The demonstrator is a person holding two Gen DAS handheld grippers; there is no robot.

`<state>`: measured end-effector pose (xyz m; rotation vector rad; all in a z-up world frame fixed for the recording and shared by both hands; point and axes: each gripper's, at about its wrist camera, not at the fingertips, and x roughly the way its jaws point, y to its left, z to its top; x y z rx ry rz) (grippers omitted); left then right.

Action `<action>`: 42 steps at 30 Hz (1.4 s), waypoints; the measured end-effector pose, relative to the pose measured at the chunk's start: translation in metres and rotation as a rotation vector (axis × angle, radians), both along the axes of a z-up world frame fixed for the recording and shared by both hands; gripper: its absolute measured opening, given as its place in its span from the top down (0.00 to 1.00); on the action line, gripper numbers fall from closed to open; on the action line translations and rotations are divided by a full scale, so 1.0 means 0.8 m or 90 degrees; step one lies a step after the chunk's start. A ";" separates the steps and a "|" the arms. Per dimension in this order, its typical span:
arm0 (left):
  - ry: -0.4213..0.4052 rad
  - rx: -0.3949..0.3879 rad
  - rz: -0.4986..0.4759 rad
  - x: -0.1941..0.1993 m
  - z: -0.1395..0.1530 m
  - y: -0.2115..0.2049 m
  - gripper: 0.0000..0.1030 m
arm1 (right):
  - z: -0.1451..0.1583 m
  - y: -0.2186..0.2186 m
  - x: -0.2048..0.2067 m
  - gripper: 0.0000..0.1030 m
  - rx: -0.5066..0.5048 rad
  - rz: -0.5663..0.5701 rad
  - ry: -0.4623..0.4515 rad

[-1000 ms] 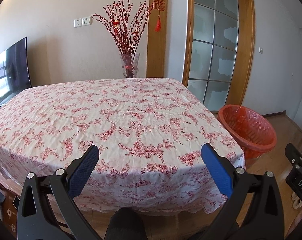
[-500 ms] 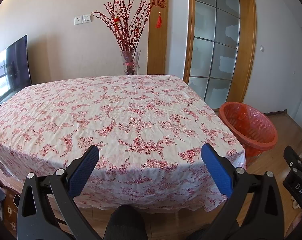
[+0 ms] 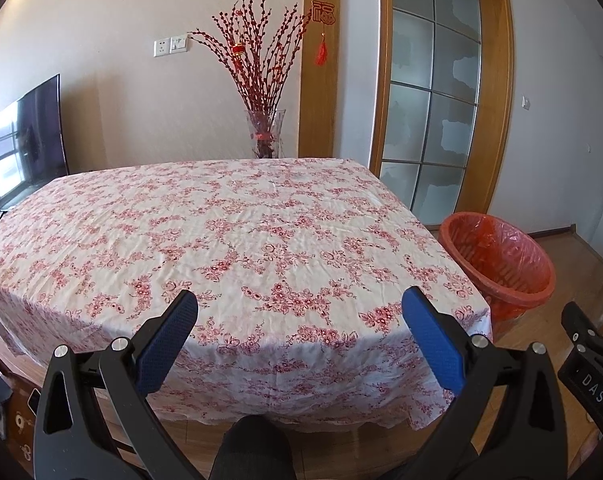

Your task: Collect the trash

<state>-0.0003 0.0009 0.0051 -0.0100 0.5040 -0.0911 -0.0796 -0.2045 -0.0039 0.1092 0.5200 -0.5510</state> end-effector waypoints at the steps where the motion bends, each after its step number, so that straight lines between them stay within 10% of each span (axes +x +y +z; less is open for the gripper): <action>1: -0.001 -0.001 0.001 0.000 0.000 0.000 0.03 | 0.000 0.000 0.000 0.04 0.000 0.000 0.000; 42: -0.003 -0.003 -0.004 -0.002 0.003 -0.004 0.03 | 0.000 0.000 0.001 0.04 0.000 0.000 -0.001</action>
